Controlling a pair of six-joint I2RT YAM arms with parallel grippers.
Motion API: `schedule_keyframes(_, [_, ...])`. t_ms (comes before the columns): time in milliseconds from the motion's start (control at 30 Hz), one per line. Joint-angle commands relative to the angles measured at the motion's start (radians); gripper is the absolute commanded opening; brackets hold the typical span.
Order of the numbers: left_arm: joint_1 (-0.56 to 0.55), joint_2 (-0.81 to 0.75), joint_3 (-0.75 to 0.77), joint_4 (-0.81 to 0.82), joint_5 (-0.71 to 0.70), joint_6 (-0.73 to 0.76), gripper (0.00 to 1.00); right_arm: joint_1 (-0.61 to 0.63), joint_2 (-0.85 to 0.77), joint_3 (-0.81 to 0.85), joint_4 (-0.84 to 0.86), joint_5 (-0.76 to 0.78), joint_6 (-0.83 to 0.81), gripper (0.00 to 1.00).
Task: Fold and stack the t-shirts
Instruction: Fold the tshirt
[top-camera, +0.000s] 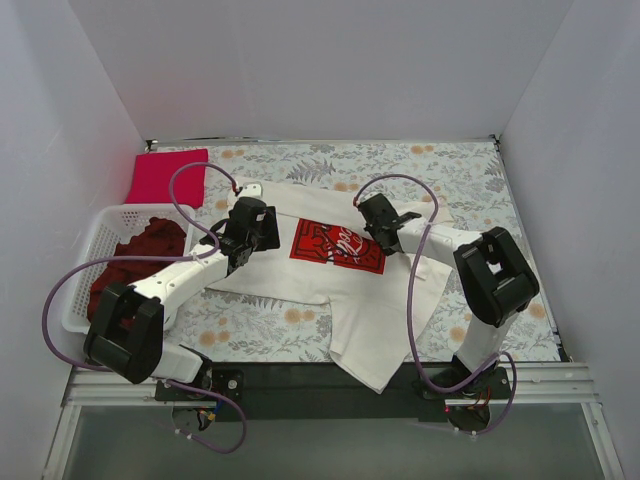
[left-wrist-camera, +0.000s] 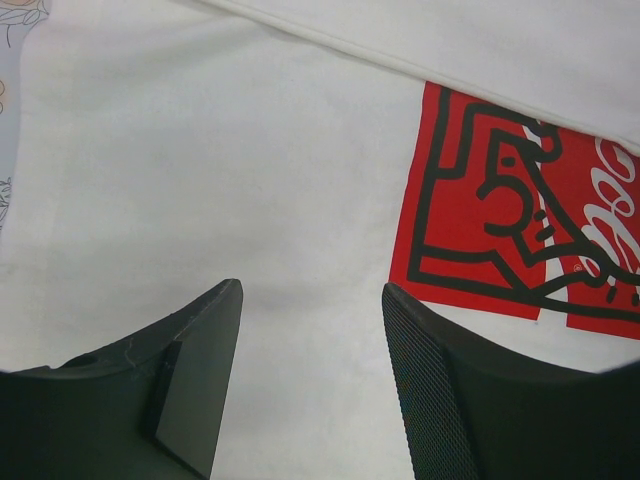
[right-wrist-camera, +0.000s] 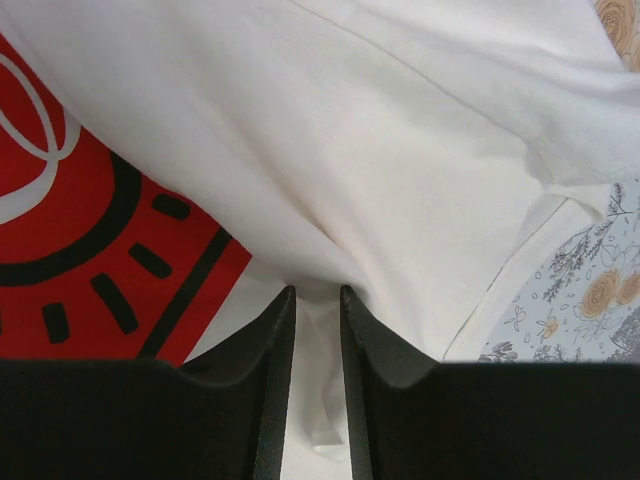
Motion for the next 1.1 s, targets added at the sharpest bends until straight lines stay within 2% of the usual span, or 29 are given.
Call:
schedule_keyframes(0, [0.001,-0.012,0.004,0.019,-0.025,0.017,0.57,-0.028,0.021,0.06,0.006,0.075,-0.028,0.3])
schedule_keyframes(267, [0.001,-0.01,0.004,0.018,-0.025,0.018,0.56,-0.096,0.008,0.106,0.007,0.067,-0.05,0.32])
schedule_keyframes(633, [0.0,0.001,0.01,0.01,-0.022,0.022,0.56,-0.114,0.008,0.137,0.001,0.066,-0.028,0.32])
schedule_keyframes(900, [0.001,0.008,0.015,0.004,-0.022,0.019,0.56,-0.074,-0.123,0.088,0.0,-0.265,-0.036,0.3])
schedule_keyframes(1067, [0.001,0.01,0.015,0.002,-0.02,0.018,0.56,-0.05,-0.157,0.016,-0.002,-0.362,-0.018,0.25])
